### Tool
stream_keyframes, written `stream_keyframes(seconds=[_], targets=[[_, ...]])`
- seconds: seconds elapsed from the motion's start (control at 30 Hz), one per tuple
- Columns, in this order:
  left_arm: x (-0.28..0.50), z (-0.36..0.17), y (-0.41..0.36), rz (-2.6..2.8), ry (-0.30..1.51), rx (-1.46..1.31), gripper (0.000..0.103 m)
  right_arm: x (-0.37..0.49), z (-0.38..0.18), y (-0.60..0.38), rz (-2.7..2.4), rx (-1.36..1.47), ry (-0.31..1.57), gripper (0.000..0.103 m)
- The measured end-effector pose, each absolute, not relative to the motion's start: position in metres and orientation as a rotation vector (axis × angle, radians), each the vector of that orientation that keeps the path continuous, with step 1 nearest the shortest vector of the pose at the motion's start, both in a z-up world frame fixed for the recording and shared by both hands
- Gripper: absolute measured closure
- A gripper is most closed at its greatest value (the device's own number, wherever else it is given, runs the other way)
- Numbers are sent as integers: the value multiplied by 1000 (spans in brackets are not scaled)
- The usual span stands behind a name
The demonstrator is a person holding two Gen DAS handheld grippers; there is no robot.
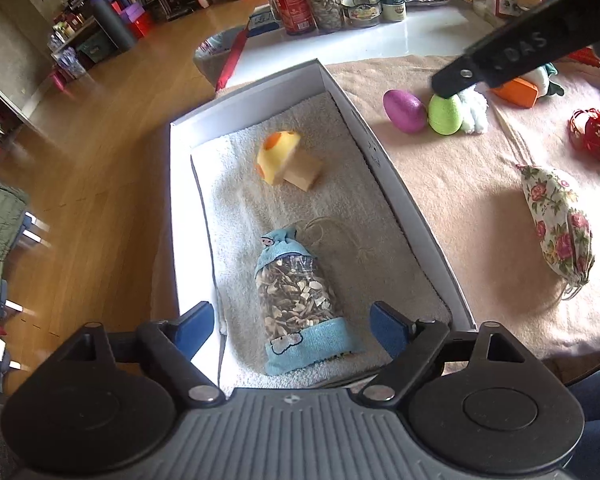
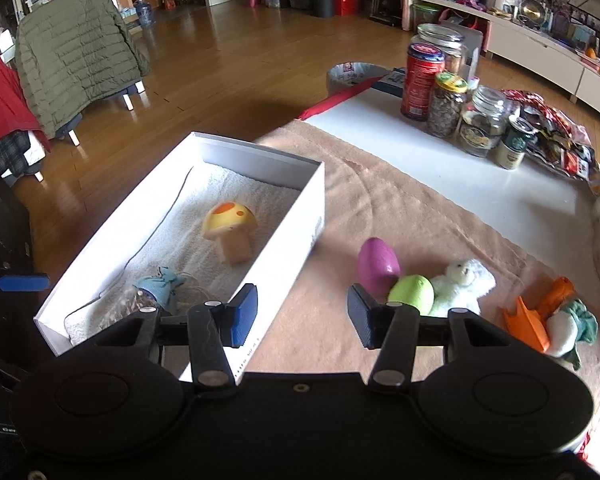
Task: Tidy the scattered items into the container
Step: 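Lower the seed bag and mushroom lamp onto the towel and open both grippers, then withdraw both grippers from the box and move the left gripper toward the floral pillow sachet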
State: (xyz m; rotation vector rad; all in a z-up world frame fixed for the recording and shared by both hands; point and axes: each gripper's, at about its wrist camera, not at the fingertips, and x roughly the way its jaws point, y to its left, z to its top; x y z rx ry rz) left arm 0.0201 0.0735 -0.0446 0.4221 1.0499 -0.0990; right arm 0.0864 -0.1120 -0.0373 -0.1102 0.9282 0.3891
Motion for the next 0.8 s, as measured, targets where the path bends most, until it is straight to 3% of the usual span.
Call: stream_keyframes(seconds=[0.1, 0.4, 0.8], targets=[[8, -42, 70, -86, 1030, 409, 7, 77, -41, -129, 368, -88, 941, 52], [-25, -53, 70, -83, 1079, 321, 7, 56, -48, -143, 366, -60, 949, 52], [-21, -111, 98, -9, 1206, 279, 8, 47, -49, -140, 378, -61, 942, 52]])
